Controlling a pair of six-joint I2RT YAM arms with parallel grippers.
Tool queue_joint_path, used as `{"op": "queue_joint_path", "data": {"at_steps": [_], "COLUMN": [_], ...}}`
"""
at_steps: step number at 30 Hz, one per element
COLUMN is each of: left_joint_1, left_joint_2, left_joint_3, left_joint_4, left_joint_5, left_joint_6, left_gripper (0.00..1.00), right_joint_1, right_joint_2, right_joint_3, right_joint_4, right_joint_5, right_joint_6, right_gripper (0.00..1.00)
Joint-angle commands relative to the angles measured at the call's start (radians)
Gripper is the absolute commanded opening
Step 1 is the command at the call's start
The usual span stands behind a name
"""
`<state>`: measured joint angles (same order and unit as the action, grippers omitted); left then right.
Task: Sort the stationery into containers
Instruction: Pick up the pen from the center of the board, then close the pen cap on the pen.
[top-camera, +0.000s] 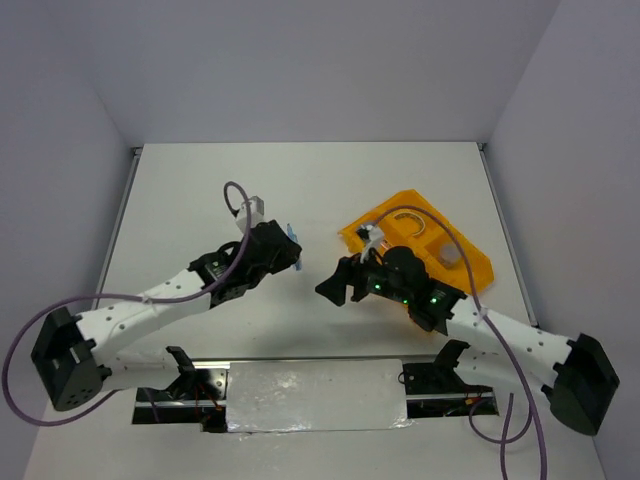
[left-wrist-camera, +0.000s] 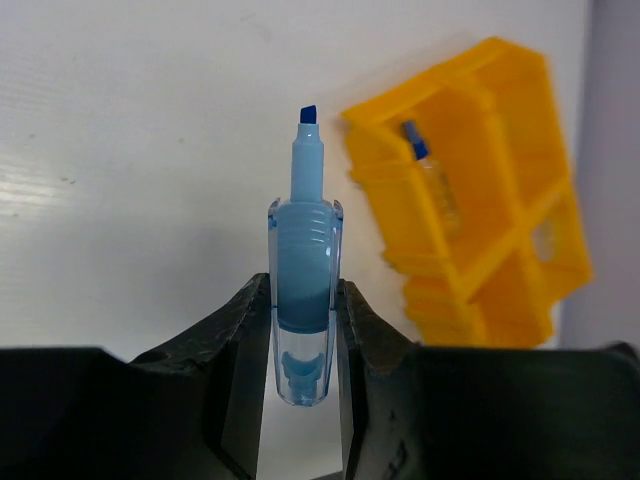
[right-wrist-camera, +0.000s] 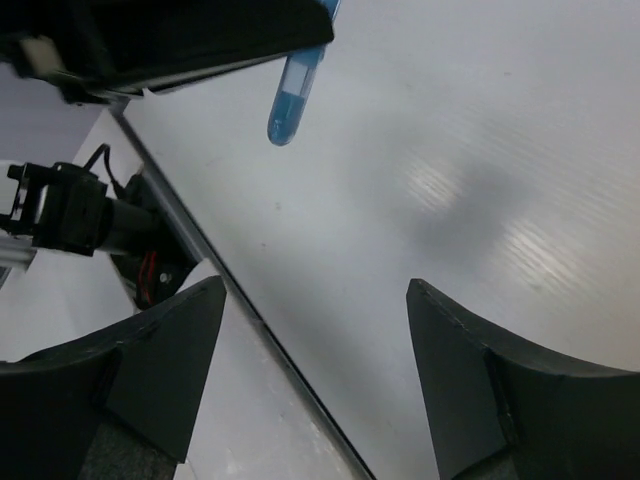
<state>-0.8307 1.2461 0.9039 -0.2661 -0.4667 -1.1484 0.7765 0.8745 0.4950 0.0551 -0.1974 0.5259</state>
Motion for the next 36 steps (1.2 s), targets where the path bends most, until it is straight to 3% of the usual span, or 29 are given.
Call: {"op": "queue_joint_path", "data": {"at_steps": [1,7,11,29,31,32,33,35,36], "left_joint_1": [-0.008,-0.016,-0.018,-0.019,-0.019,-0.019,-0.019,-0.019,-0.019], "left_joint_2": [-0.106,-0.229,-0.270,-0.321,-0.327,-0.327,-0.326,-0.321,-0.320], "left_joint_3": [-0.038,-0.062,-0.062,-0.083,-0.086,-0.086,-0.088,-0.086,-0.083], "left_joint_4": [0.011,-0.011,-0.035,-0.002,-0.001,-0.001,-0.001,-0.004,-0.008], "left_joint_5": [-0.044,-0.038,-0.038,0.008,0.011,0.011,0.011,0.008,0.005], "left_joint_6": [0.006,-0.001,-0.007,-0.028,-0.030,-0.030,-0.027,-0.019,-0.016], "left_gripper": [0.00,0.00,0.00,0.00,0.00,0.00,0.00,0.00,0.10], "right_joint_1": [0.116,0.210,0.245,0.279,0.279,0.280,0.279,0.279,0.280], "right_joint_2": [0.133,0.238,0.285,0.491,0.494,0.495,0.495,0.489,0.483], "right_joint_3": [0.104,0.151,0.163,0.341,0.338,0.340,0.344,0.341,0.333], "right_joint_4": [0.256,0.403,0.477,0.410,0.425,0.422,0.413,0.414,0.419], "right_joint_5": [0.085,0.235,0.277,0.417,0.418,0.417,0.427,0.421,0.417], "right_joint_6": [-0.035,-0.030,-0.038,-0.073,-0.070,-0.073,-0.069,-0.070,-0.072], "right_gripper": [0.80,0.65,0.63,0.46,0.34,0.11,0.01,0.00,0.00]}}
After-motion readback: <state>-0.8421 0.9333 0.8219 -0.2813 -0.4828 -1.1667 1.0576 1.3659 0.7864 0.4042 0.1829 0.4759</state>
